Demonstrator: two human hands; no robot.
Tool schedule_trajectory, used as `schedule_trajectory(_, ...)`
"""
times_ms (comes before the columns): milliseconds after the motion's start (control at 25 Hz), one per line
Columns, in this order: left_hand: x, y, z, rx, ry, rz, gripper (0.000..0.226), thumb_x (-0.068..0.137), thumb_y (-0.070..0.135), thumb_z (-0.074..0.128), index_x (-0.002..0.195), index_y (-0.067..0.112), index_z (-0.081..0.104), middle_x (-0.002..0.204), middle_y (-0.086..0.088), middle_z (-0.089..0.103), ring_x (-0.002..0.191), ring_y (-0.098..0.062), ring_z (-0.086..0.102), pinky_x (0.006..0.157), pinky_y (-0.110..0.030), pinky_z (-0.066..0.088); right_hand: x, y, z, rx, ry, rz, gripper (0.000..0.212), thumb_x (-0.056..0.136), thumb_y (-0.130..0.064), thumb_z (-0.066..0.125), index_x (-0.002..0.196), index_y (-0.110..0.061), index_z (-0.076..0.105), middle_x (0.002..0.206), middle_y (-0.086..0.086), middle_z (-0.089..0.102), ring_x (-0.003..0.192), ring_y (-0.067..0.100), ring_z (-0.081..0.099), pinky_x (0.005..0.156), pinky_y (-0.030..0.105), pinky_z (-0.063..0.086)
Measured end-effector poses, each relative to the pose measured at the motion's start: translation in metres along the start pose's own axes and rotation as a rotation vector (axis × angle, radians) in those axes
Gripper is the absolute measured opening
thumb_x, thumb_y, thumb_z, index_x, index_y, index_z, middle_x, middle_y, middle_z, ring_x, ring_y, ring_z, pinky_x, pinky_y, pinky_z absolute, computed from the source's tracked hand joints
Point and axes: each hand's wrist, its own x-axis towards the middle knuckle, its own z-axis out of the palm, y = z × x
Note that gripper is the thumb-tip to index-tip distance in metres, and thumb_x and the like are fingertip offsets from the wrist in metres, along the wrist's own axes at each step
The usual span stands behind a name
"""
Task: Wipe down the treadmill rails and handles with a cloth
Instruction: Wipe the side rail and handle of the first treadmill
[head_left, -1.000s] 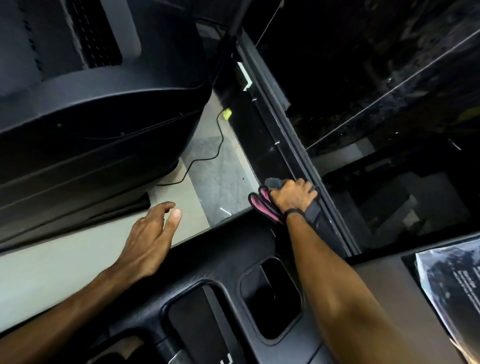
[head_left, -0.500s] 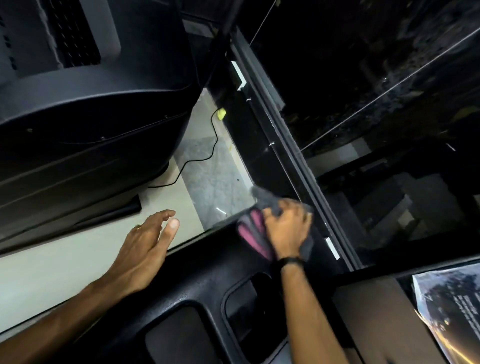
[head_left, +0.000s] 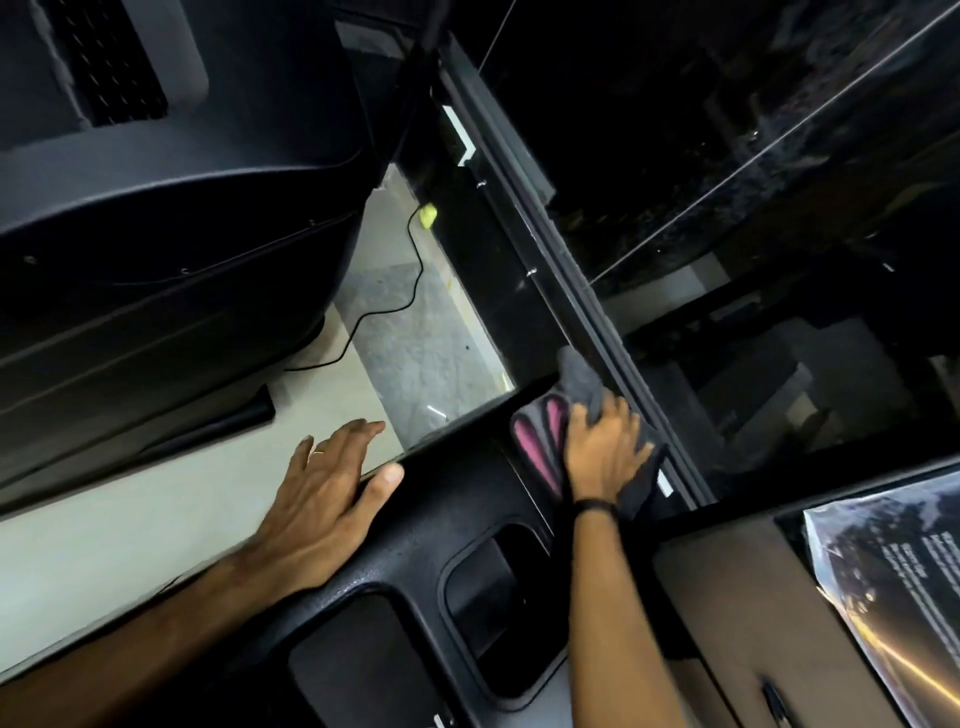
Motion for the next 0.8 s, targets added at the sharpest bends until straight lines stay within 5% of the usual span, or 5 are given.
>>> schedule_trajectory(80, -0.001, 0.001, -0.001, 0.039, 0.009, 0.014, 0.082, 0.088, 0.073, 0.005, 0.151, 0.025, 0.027, 0.156, 0.004, 0.032, 0.146, -0.007, 0.022, 0.124, -0.04, 0.002, 0.034, -0.009, -0.004, 0.034, -0.026, 0.161, 0.055, 0.093, -0.054, 0.048, 0.126, -0.013, 0.063, 0.132, 0.018, 0.062, 0.128, 0.037, 0.051, 0.113, 0.057, 0.026)
schedule_trajectory(200, -0.002, -0.001, 0.0, 0.075, -0.013, 0.035, 0.084, 0.087, 0.076, 0.001, 0.152, 0.026, 0.023, 0.158, 0.003, 0.029, 0.148, -0.007, 0.019, 0.124, -0.041, -0.001, -0.022, -0.016, 0.002, 0.025, 0.002, -0.024, 0.056, 0.095, -0.053, 0.053, 0.136, -0.016, 0.058, 0.149, 0.01, 0.049, 0.141, 0.032, 0.038, 0.117, 0.056, 0.019)
schedule_trajectory(360, 0.0, -0.004, 0.002, 0.102, -0.04, 0.063, 0.092, 0.085, 0.08, -0.004, 0.153, 0.025, 0.023, 0.16, 0.001, 0.028, 0.148, -0.011, 0.023, 0.124, -0.043, -0.001, -0.125, 0.009, 0.001, -0.077, 0.048, -0.159, 0.063, 0.098, -0.055, 0.029, 0.149, -0.022, 0.045, 0.161, 0.004, 0.033, 0.151, 0.031, 0.023, 0.117, 0.062, 0.012)
schedule_trajectory(600, 0.0, -0.004, 0.001, 0.111, -0.019, 0.063, 0.088, 0.087, 0.077, 0.002, 0.151, 0.024, 0.028, 0.157, 0.0, 0.032, 0.145, -0.016, 0.03, 0.123, -0.047, 0.001, -0.004, 0.026, -0.014, -0.045, 0.017, 0.187, 0.052, 0.103, -0.045, 0.04, 0.145, -0.015, 0.047, 0.154, 0.01, 0.042, 0.146, 0.036, 0.027, 0.115, 0.068, 0.012)
schedule_trajectory(800, 0.001, -0.001, 0.0, 0.128, -0.037, 0.071, 0.093, 0.083, 0.079, -0.002, 0.153, 0.024, 0.027, 0.159, 0.0, 0.029, 0.146, -0.018, 0.031, 0.123, -0.048, -0.002, -0.14, 0.021, -0.017, -0.022, 0.08, 0.087, 0.055, 0.101, -0.044, 0.043, 0.151, -0.021, 0.042, 0.163, 0.004, 0.029, 0.148, 0.035, 0.026, 0.114, 0.06, 0.021)
